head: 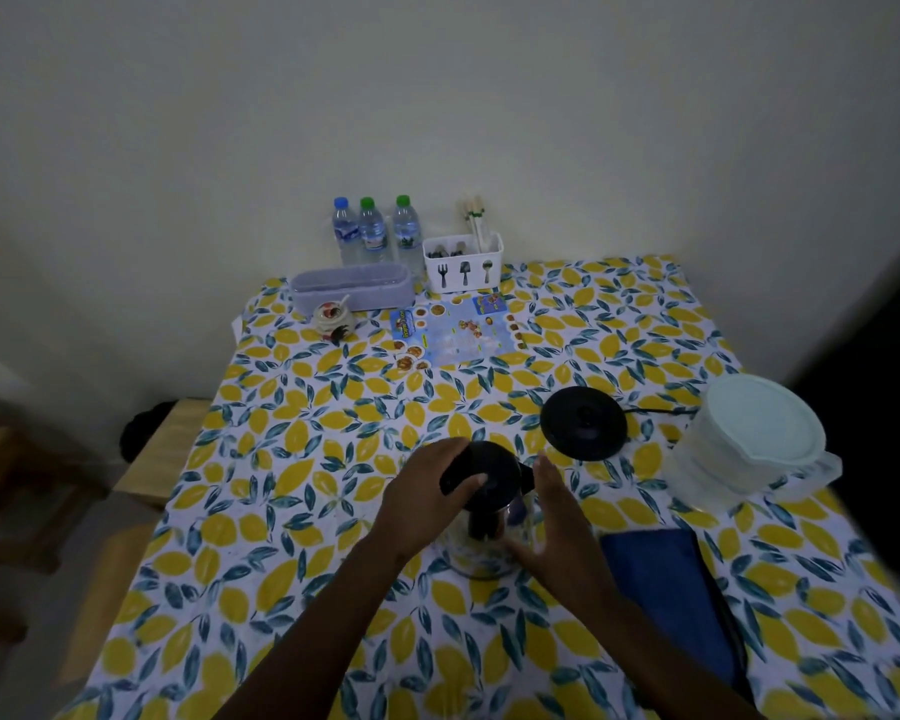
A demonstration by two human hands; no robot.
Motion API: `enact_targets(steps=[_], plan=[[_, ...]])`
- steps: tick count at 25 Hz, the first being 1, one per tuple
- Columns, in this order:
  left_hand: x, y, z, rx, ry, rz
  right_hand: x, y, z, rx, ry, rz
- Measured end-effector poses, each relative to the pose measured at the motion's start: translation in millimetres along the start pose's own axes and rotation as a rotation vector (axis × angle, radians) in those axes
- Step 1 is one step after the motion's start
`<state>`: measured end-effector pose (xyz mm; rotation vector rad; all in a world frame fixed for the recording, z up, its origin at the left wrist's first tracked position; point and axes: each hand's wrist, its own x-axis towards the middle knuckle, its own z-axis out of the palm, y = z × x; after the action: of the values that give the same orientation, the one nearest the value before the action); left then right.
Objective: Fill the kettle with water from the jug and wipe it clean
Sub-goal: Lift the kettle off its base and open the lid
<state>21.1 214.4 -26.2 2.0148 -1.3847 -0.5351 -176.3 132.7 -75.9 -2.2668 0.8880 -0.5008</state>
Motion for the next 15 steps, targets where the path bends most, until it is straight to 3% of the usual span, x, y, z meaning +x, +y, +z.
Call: enact_targets(steps=[3, 7, 15], plan=[[9, 16, 17, 0.125, -0.004, 0.021, 2, -3, -9, -0.099, -0.051, -0.086], [8, 18, 33, 0.291, 0.148, 0.062, 3, -6, -9, -0.039, -0.087, -0.069], [6, 23, 41, 0.253, 0.222, 0.07, 1, -6, -6, -0.104, -0.097, -0.062]])
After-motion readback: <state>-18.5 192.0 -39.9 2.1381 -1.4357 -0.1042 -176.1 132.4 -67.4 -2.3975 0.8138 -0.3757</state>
